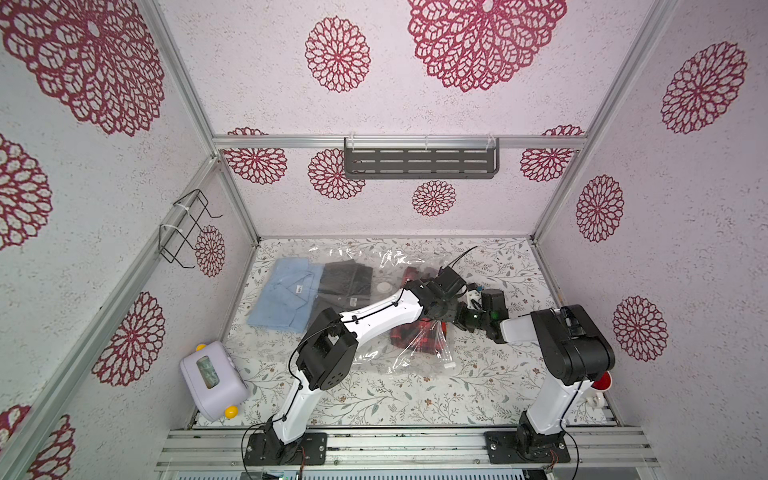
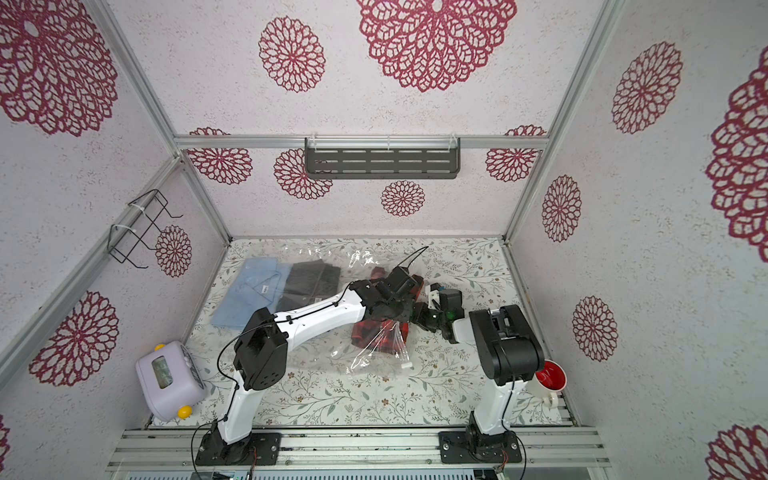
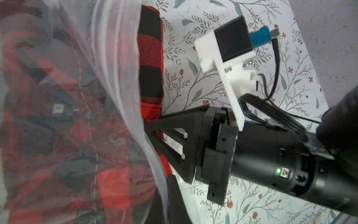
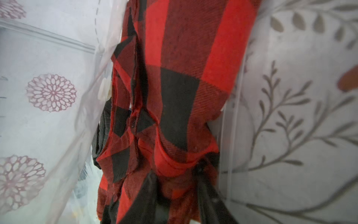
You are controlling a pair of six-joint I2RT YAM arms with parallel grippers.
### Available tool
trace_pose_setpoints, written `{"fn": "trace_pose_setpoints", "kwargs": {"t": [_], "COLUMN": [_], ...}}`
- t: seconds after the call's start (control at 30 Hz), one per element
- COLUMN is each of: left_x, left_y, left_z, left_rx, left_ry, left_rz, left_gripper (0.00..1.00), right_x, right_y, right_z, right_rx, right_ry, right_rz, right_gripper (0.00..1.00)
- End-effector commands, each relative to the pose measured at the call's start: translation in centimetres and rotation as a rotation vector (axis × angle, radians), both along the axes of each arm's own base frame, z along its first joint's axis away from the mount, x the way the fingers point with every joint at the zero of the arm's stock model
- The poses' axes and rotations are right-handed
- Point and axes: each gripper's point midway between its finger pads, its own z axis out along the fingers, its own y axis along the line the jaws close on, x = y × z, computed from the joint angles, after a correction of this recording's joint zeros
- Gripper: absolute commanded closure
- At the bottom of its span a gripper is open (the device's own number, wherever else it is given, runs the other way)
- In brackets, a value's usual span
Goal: Place the folded shirt into the vacuum bag
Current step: Place the shirt in the vacuum bag.
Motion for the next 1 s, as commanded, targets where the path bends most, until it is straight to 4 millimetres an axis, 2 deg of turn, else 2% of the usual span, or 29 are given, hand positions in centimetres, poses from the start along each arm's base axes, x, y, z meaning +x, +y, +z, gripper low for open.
{"fn": "trace_pose_setpoints", "kwargs": {"t": [0.0,0.1,0.17,0.3,0.53,0.7,0.87,0.9,0.97], "left_x": [-0.4,-0.4,-0.4,-0.4,-0.4,-0.4,-0.4,-0.4,-0.3], "left_y": [-1.2,-1.4,-1.5,-1.6,-1.6,-1.2,-1.2,-1.2,-1.3], "left_z": [2.7,3.0,3.0,3.1,3.3,3.7,3.9,3.9,4.0], "left_rx": [-0.062,-0.065,-0.067,-0.070,-0.072,-0.060,-0.062,-0.063,-0.067], "left_ry": [-0.045,-0.049,-0.051,-0.053,-0.055,-0.069,-0.075,-0.077,-0.078], "left_rz": [-0.034,-0.039,-0.039,-0.042,-0.046,-0.038,-0.042,-0.044,-0.044], "left_gripper": [1.00,1.00,1.00,1.00,1.00,1.00,1.00,1.00,1.00], "right_x": [0.9,1.4,1.8,2.3,3.3,2.9,3.1,3.2,3.6], "right_y": [1.9,3.5,4.3,5.8,8.1,7.1,6.1,6.1,6.5], "right_z": [1.1,2.0,2.3,2.7,1.9,2.0,2.1,2.1,2.2], "right_rx": [0.001,0.008,0.014,0.041,0.064,0.058,0.059,0.061,0.076], "right_ry": [-0.052,-0.081,-0.087,-0.093,-0.087,-0.095,-0.103,-0.103,-0.102], "right_rz": [0.037,0.069,0.075,0.088,0.126,0.110,0.103,0.100,0.108], "right_gripper": [0.81,0.91,0.94,0.95,0.95,0.92,0.80,0.80,0.85]}}
